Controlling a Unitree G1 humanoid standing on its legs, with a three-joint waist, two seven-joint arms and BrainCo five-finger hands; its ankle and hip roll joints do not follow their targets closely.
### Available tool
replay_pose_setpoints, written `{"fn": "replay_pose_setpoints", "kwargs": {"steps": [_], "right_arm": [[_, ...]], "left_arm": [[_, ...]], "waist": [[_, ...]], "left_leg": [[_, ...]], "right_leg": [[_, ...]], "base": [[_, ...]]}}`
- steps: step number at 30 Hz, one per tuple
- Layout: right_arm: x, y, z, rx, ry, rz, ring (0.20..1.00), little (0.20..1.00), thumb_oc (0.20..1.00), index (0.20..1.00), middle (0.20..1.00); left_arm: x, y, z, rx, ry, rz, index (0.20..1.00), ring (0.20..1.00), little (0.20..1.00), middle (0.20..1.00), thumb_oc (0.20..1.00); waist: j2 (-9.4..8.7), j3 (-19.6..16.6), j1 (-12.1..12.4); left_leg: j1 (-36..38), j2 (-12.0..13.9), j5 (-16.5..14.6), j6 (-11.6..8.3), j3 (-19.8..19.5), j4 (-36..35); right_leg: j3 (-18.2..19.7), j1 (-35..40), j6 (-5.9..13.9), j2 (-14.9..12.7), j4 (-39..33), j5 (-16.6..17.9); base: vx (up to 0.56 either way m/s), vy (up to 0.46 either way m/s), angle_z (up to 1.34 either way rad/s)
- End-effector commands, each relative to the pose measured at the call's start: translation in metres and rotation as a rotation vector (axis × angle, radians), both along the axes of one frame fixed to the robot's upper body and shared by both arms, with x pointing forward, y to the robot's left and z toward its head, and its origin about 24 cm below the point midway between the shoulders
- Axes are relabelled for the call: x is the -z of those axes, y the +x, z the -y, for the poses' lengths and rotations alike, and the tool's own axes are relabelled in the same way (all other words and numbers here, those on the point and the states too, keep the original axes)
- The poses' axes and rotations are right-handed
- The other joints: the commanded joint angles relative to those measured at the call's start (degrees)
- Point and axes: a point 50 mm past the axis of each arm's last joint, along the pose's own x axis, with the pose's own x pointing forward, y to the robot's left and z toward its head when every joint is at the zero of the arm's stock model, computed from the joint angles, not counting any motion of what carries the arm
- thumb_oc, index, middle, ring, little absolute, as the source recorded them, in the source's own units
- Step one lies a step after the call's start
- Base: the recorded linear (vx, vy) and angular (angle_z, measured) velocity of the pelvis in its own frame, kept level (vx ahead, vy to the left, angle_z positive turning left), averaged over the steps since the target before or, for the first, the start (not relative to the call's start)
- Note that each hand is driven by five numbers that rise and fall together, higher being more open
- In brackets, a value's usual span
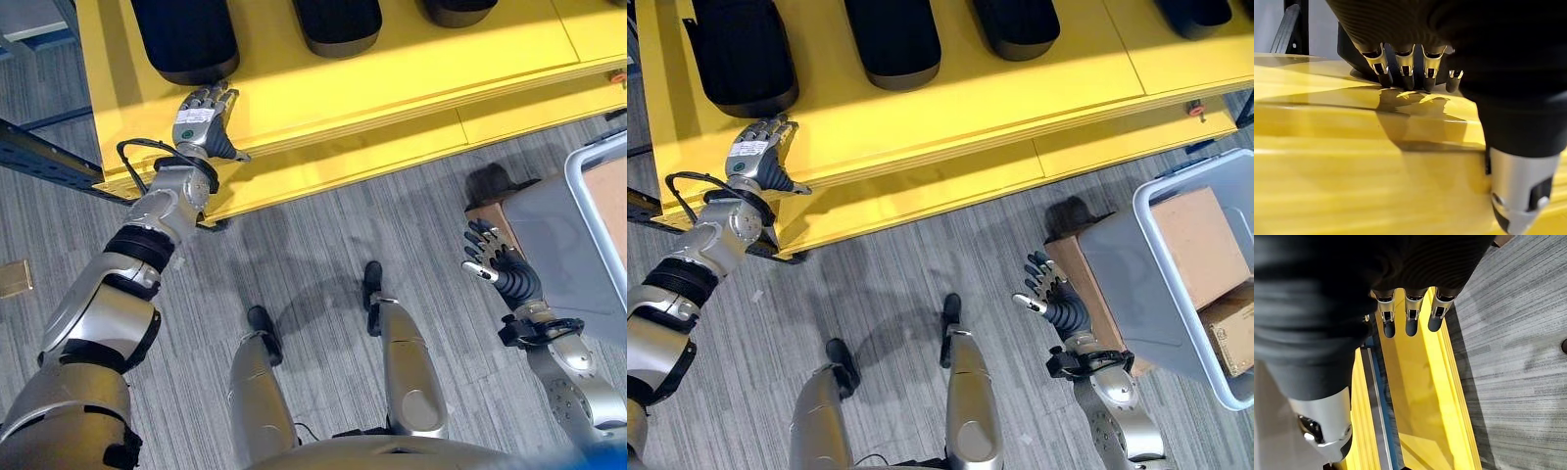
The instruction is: Move parts from the plastic box to the shelf.
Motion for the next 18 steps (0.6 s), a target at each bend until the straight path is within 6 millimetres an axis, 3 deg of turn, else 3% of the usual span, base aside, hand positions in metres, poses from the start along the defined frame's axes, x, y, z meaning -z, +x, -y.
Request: {"fn": "replay_pose_setpoints", "kwargs": {"steps": [1, 5, 7, 9, 11, 13, 14, 15, 16, 17, 18], "right_arm": [[-0.019, -0.003, 0.010, -0.008, -0.049, 0.084, 1.000, 1.000, 1.000, 1.000, 1.000], [-0.018, -0.003, 0.008, -0.010, -0.038, 0.083, 1.000, 1.000, 1.000, 1.000, 1.000], [-0.016, -0.002, 0.004, -0.008, -0.021, 0.085, 1.000, 1.000, 1.000, 1.000, 1.000], [-0.016, -0.001, 0.004, -0.008, -0.025, 0.086, 1.000, 1.000, 1.000, 1.000, 1.000], [-0.016, 0.005, 0.001, 0.013, 0.006, 0.100, 1.000, 1.000, 1.000, 1.000, 1.000], [-0.016, 0.006, -0.001, 0.023, 0.024, 0.102, 1.000, 1.000, 1.000, 1.000, 1.000], [-0.014, 0.005, -0.001, 0.026, 0.028, 0.096, 1.000, 1.000, 1.000, 1.000, 1.000], [-0.013, 0.005, -0.001, 0.028, 0.022, 0.093, 1.000, 1.000, 1.000, 1.000, 1.000], [-0.015, 0.008, -0.003, 0.032, 0.021, 0.103, 1.000, 1.000, 1.000, 1.000, 1.000], [-0.016, 0.008, -0.004, 0.030, 0.026, 0.112, 1.000, 1.000, 1.000, 1.000, 1.000], [-0.015, 0.006, -0.003, 0.028, 0.024, 0.111, 1.000, 1.000, 1.000, 1.000, 1.000]], "left_arm": [[-0.036, -0.001, -0.030, -0.126, -0.023, 0.083, 1.000, 1.000, 1.000, 1.000, 1.000], [-0.028, -0.001, -0.021, -0.074, -0.052, 0.075, 1.000, 1.000, 1.000, 1.000, 1.000], [-0.003, -0.004, 0.004, 0.054, -0.196, 0.037, 1.000, 1.000, 1.000, 1.000, 1.000], [0.004, -0.007, 0.012, 0.090, -0.172, 0.015, 1.000, 1.000, 1.000, 1.000, 1.000], [0.060, -0.027, 0.045, 0.268, -0.545, -0.138, 1.000, 1.000, 1.000, 1.000, 1.000], [0.089, -0.043, 0.065, 0.343, -0.718, -0.235, 1.000, 1.000, 1.000, 1.000, 1.000], [0.109, -0.059, 0.069, 0.374, -0.962, -0.285, 1.000, 1.000, 1.000, 1.000, 1.000], [0.119, -0.068, 0.072, 0.402, -1.043, -0.331, 1.000, 1.000, 1.000, 1.000, 1.000], [0.134, -0.086, 0.074, 0.437, -1.269, -0.385, 1.000, 1.000, 1.000, 1.000, 1.000], [0.139, -0.094, 0.074, 0.449, -1.324, -0.411, 1.000, 1.000, 1.000, 1.000, 1.000], [0.155, -0.112, 0.067, 0.423, -1.524, -0.434, 1.000, 1.000, 1.000, 1.000, 1.000]], "waist": [[0.59, -2.42, -0.58], [0.67, -2.31, -0.35], [0.74, -2.07, 0.08], [0.78, -2.03, 0.12], [0.89, -1.79, 1.19], [1.09, -1.90, 1.40], [1.17, -1.82, 1.98], [1.27, -1.71, 2.18], [1.18, -1.64, 2.82], [1.25, -1.53, 3.13], [1.60, -1.66, 3.98]], "left_leg": [[2.47, 1.28, 2.16, -2.42, -2.36, -1.72], [2.58, 1.20, 2.15, -2.38, -2.48, -1.66], [2.97, 0.98, 2.16, -2.30, -2.53, -1.97], [3.19, 0.93, 2.02, -2.30, -2.59, -2.00], [4.13, 0.77, 1.90, -2.08, -2.77, -2.22], [5.61, 0.46, 1.83, -2.00, -2.76, -2.48], [6.81, 0.20, 1.89, -1.88, -3.07, -2.69], [7.76, 0.13, 1.82, -1.85, -3.16, -2.95], [8.96, -0.28, 3.44, -1.38, -3.41, -3.90], [9.96, -0.40, 3.42, -1.34, -3.67, -4.13], [12.29, -0.70, 3.77, -1.35, -4.22, -5.43]], "right_leg": [[3.39, 2.62, 6.21, -3.69, 4.09, -2.38], [3.32, 2.72, 6.22, -3.74, 4.29, -2.50], [3.24, 3.22, 6.03, -3.78, 4.19, -2.62], [3.18, 3.51, 6.02, -3.76, 4.20, -2.73], [3.22, 4.65, 5.69, -3.84, 4.11, -2.92], [3.32, 6.12, 5.57, -4.09, 4.45, -3.43], [3.07, 7.57, 5.32, -4.27, 4.74, -3.67], [2.96, 8.52, 5.27, -4.40, 4.80, -3.79], [2.62, 10.43, 4.82, -4.72, 3.80, -2.46], [2.44, 11.72, 4.83, -4.84, 3.58, -2.52], [1.49, 14.75, 4.92, -5.06, 2.67, -2.52]], "base": [[0.00, 0.000, 0.00], [0.00, 0.000, 0.00], [0.00, 0.000, 0.00], [0.00, -0.001, 0.03], [0.00, 0.000, 0.00], [0.05, -0.001, 0.10], [0.06, -0.011, 0.20], [-0.01, -0.042, 0.19], [-0.01, -0.036, 0.14], [0.01, -0.061, 0.17], [0.07, -0.041, 0.23]]}}
